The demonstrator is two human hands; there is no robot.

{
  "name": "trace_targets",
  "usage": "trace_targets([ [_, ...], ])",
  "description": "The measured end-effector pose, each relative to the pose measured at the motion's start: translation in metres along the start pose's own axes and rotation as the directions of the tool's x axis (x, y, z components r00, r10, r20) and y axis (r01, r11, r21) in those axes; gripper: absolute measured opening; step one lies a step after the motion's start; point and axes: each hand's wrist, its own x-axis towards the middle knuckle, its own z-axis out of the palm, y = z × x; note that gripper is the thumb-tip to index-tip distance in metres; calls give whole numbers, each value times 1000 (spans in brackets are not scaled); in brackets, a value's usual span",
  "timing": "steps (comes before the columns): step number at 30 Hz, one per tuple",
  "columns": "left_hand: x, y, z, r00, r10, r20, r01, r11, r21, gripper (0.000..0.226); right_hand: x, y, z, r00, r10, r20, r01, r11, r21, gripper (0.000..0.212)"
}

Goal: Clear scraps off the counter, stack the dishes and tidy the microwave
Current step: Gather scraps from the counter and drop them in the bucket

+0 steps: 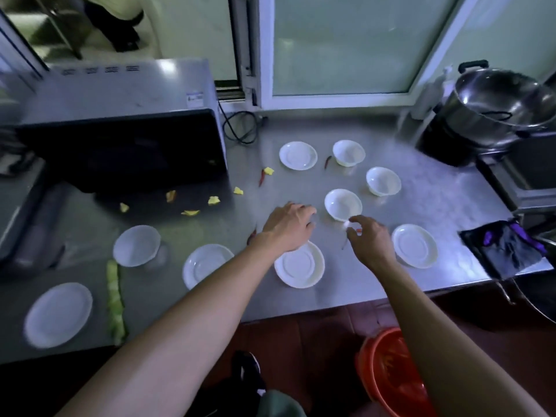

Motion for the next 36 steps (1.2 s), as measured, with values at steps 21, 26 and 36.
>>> trace_targets([
  [21, 62, -134, -44, 974, -216, -74, 213, 976, -48, 35, 140, -110, 65, 971, -166, 171, 181, 981, -75, 35],
  [26, 101, -143, -39, 958, -278, -75, 272, 959, -83, 26, 196, -109, 85, 952, -209, 226, 221, 975, -31, 34],
  [36, 116, -195, -5, 879, -476, -28, 469, 874, -122, 31, 257, -129, 150, 886, -269, 379, 304, 952, -36, 37],
])
